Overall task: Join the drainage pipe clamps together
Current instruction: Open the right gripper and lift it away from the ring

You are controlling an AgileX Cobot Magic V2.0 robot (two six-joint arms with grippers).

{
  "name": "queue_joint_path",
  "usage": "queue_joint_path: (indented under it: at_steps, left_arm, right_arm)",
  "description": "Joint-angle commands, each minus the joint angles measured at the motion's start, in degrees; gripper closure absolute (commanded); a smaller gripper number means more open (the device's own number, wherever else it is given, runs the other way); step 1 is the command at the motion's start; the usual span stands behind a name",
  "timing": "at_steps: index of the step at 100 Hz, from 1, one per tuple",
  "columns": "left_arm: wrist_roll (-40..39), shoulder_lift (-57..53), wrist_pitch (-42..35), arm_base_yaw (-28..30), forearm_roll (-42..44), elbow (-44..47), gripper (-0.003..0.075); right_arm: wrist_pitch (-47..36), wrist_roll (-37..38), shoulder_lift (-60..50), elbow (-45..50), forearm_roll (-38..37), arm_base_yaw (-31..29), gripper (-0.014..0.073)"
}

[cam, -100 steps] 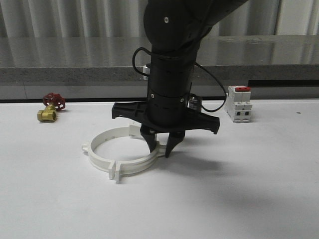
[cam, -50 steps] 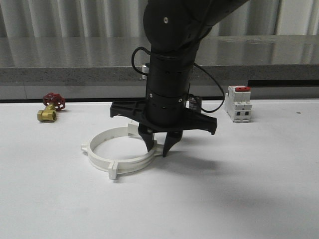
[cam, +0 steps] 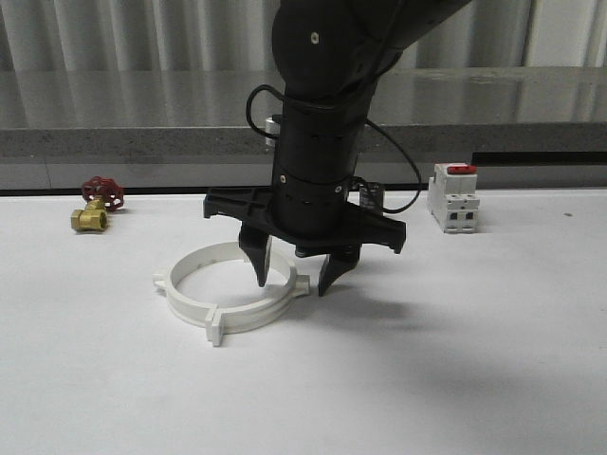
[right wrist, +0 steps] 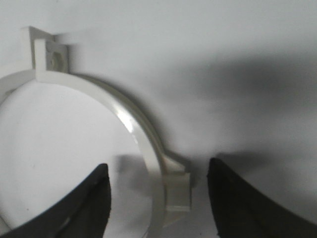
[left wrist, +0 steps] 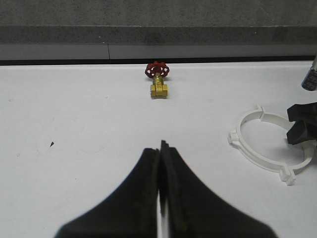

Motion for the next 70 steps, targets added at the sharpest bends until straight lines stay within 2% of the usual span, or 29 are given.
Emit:
queue_joint_path:
  at_steps: [1, 35, 57, 70]
  left_arm:
    - [-0.08, 0.32, -4.12, 0.11, -0.51, -1.59, 0.0741]
    - [-0.08, 0.32, -4.12, 0.11, -0.51, -1.59, 0.0741]
    - [-0.08, 0.32, -4.12, 0.11, -0.51, -1.59, 0.0741]
    - [-0.08, 0.32, -4.12, 0.11, -0.51, -1.59, 0.0741]
  right_arm:
    - [-1.26, -2.77, -5.47, -1.62, -2.16, -0.3, 0.0141]
    - [3.07, -15.38, -16.56, 0.55, -3.16, -4.26, 0.0141]
    - [2.7, -19.9, -28.8, 10.34, -4.32, -10.39, 0.0141]
    - [2.7, -20.05, -38.12, 18.13, -6.83, -15.46, 0.0141]
